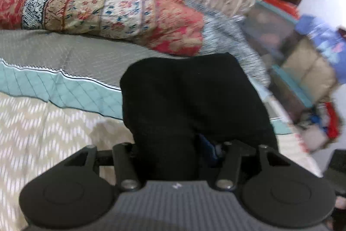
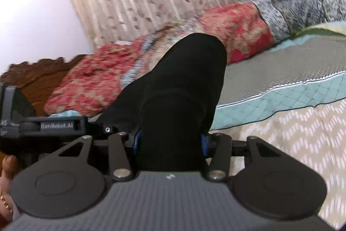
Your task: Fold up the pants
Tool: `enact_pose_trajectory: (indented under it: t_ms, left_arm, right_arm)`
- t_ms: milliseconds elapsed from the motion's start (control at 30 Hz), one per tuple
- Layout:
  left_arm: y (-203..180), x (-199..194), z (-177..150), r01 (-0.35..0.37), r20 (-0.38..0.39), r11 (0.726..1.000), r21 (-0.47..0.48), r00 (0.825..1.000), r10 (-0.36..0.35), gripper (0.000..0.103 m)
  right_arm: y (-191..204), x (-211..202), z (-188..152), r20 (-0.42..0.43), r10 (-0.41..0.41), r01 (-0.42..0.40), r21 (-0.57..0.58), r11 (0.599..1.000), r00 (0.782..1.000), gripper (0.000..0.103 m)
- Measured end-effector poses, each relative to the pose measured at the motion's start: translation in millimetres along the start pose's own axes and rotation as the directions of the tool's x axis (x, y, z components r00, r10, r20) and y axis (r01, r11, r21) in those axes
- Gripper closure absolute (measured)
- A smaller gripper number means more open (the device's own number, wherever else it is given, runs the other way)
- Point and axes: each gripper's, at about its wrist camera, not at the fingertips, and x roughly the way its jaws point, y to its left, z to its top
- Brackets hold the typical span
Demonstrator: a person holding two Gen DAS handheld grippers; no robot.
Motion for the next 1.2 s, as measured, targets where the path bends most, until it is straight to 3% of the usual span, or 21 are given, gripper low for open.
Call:
enact_pose_trajectory:
  t_ms: [67, 100, 133, 167, 200, 233, 333, 433, 600, 733, 800, 867, 1033, 1200]
  left_arm:
    - [5.0, 34.2, -4.0, -0.107, -0.057, 0.994, -0.006, 0.993, 0.107, 0.046]
    - [8.4, 50.1, -8.4, -0.17, -0.103, 0.986, -0.003, 0.98, 0.168, 0.045]
    - [11.6, 67.4, -14.0, -0.241, -0.154, 0.971, 0.006, 0.959, 0.239, 0.042]
    - [15.1, 75.4, -20.3, -0.286, -0.151, 0.958, -0.006, 0.948, 0.281, 0.033]
    - [18.2, 74.2, -21.2, -0.296, -0.132, 0.954, -0.044, 0.949, 0.288, 0.026]
    - [18.5, 73.1, -20.3, -0.305, -0.132, 0.95, -0.064, 0.946, 0.295, 0.022]
    - [7.8, 64.7, -19.1, -0.316, -0.133, 0.948, -0.026, 0.941, 0.31, 0.023]
    - [-4.9, 41.2, -24.5, -0.315, -0.099, 0.949, 0.024, 0.944, 0.316, 0.027]
    - [-14.9, -9.5, -53.5, -0.295, -0.068, 0.955, 0.033, 0.952, 0.297, 0.025]
    - [-26.4, -44.5, -84.3, -0.337, -0.072, 0.938, 0.077, 0.937, 0.342, 0.022]
    - [-35.7, -60.4, -101.3, -0.374, -0.071, 0.92, 0.119, 0.921, 0.384, 0.018]
    - [-47.7, -73.8, -118.8, -0.407, -0.077, 0.9, 0.156, 0.903, 0.422, 0.004]
    - [-67.1, -101.2, -150.7, -0.393, -0.126, 0.904, 0.168, 0.901, 0.415, 0.0]
    - [-76.9, -126.7, -172.3, -0.421, -0.112, 0.891, 0.17, 0.89, 0.442, 0.0]
  right_arm:
    - [-16.2, 31.1, -2.1, -0.055, -0.041, 0.042, 0.017, 0.999, 0.998, 0.05]
    - [-24.2, 46.0, -5.3, -0.095, -0.068, 0.071, 0.033, 0.997, 0.993, 0.049]
    - [-33.0, 65.8, -11.2, -0.16, -0.116, 0.126, 0.056, 0.99, 0.98, 0.047]
    - [-41.0, 81.7, -17.9, -0.235, -0.169, 0.188, 0.065, 0.98, 0.957, 0.035]
    - [-46.1, 89.2, -24.0, -0.266, -0.207, 0.233, 0.071, 0.97, 0.942, 0.029]
    - [-51.4, 87.2, -25.7, -0.241, -0.193, 0.225, 0.113, 0.968, 0.951, 0.027]
    - [-48.6, 77.1, -22.1, -0.249, -0.209, 0.243, 0.115, 0.963, 0.946, 0.024]
    - [-40.5, 46.7, -23.5, -0.184, -0.233, 0.253, 0.094, 0.963, 0.955, 0.024]
    - [-37.0, -7.4, -42.6, -0.137, -0.247, 0.269, 0.181, 0.946, 0.959, 0.023]
    - [-15.7, -43.2, -69.6, -0.144, -0.274, 0.298, 0.179, 0.938, 0.951, 0.023]
    - [-3.5, -60.4, -85.6, -0.16, -0.269, 0.295, 0.178, 0.939, 0.95, 0.017]
    - [7.5, -75.9, -98.5, -0.184, -0.257, 0.29, 0.182, 0.94, 0.949, 0.016]
    - [36.5, -102.1, -124.7, -0.238, -0.255, 0.297, 0.164, 0.941, 0.937, 0.011]
    - [55.4, -123.5, -141.1, -0.267, -0.255, 0.305, 0.163, 0.938, 0.929, 0.011]
